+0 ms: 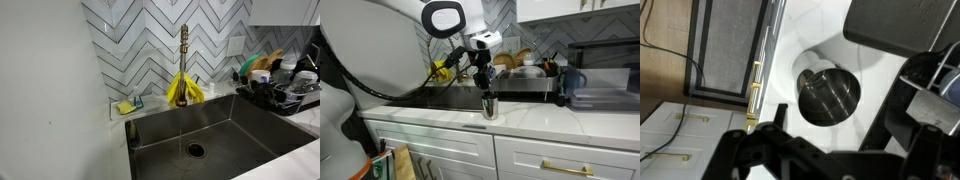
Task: Rinse the cup
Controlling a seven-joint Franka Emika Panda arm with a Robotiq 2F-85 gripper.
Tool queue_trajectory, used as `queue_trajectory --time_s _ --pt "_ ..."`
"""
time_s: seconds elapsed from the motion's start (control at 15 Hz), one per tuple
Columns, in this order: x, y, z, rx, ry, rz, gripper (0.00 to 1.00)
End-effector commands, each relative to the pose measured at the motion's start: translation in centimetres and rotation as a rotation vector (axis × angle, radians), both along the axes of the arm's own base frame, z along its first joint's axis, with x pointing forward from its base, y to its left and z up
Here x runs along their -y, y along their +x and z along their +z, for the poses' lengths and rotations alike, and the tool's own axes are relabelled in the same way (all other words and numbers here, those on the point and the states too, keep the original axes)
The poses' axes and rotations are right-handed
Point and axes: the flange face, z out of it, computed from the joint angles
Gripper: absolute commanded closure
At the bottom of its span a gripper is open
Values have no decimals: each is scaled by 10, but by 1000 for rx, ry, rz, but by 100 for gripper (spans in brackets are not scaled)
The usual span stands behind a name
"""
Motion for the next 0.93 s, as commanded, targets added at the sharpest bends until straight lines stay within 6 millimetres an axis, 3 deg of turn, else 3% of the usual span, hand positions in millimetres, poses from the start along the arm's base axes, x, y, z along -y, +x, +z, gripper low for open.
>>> queue_trajectory --time_s 0.0,0.07,0.33,0.4,0.47,0.53,0.67,0.8,0.87 --pt "2 12 -10 6 48 -61 6" --pt "3 14 -11 11 64 -75 26" --pt "4 22 -17 17 95 -109 58" --pt "4 23 -18 18 105 -113 54" --pt "3 24 -19 18 112 -116 38" --pt "3 26 -20 16 118 -120 30" --pt "1 28 -25 7 126 -125 28" --pt "3 31 -28 6 122 -131 60" --pt "3 31 -30 6 120 -134 62"
